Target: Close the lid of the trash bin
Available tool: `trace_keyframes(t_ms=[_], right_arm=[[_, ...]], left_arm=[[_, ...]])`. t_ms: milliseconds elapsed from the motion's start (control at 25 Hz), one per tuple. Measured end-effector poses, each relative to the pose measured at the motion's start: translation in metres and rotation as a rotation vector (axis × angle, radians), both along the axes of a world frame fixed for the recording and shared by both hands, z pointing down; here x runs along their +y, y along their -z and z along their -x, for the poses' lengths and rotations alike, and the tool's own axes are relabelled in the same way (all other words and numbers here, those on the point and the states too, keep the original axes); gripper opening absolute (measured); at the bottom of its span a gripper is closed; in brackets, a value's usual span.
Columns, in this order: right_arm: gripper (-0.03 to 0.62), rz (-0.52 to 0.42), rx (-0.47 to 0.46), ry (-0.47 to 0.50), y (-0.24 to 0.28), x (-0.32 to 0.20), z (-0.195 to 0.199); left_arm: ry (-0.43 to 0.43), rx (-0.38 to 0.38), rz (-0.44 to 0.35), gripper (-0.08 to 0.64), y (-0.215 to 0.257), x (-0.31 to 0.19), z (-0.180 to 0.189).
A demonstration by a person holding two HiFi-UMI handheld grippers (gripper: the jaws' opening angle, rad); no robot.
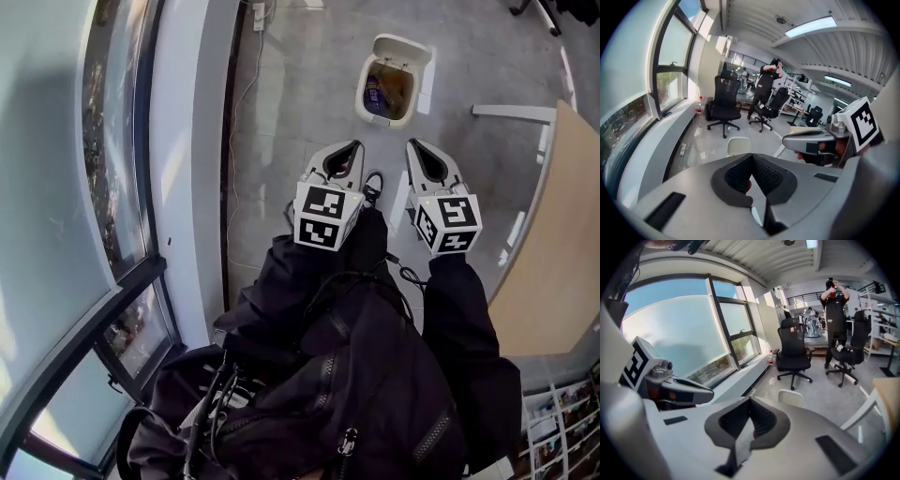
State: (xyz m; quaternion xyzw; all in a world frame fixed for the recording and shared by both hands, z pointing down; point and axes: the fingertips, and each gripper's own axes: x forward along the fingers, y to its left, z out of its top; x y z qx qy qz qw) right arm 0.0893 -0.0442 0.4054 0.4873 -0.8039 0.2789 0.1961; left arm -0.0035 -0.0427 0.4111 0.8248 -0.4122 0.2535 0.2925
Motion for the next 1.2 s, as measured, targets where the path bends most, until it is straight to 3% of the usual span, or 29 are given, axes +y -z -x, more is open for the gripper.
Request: trace_keyframes(t_ms=[280,560,1200], right_arm=[[0.005,0.132,0.045,0.012,-0.081,-0.013,-0.003],[0.005,0.230,0.062,0.022,-0.141,-0.011,0.001],[0.005,0.183,0.223,0.199,-0.206,-0.080,-0.024]], left_arm=[[0.037,-0.055,0.146,0.002,-0.072,0.000,0.022],[0.047,-0.098,0.237,0.002,-0.126,-0.002,0.033],[0.083,-0.129,0.366,0.002,-0.186,0.011,0.059]])
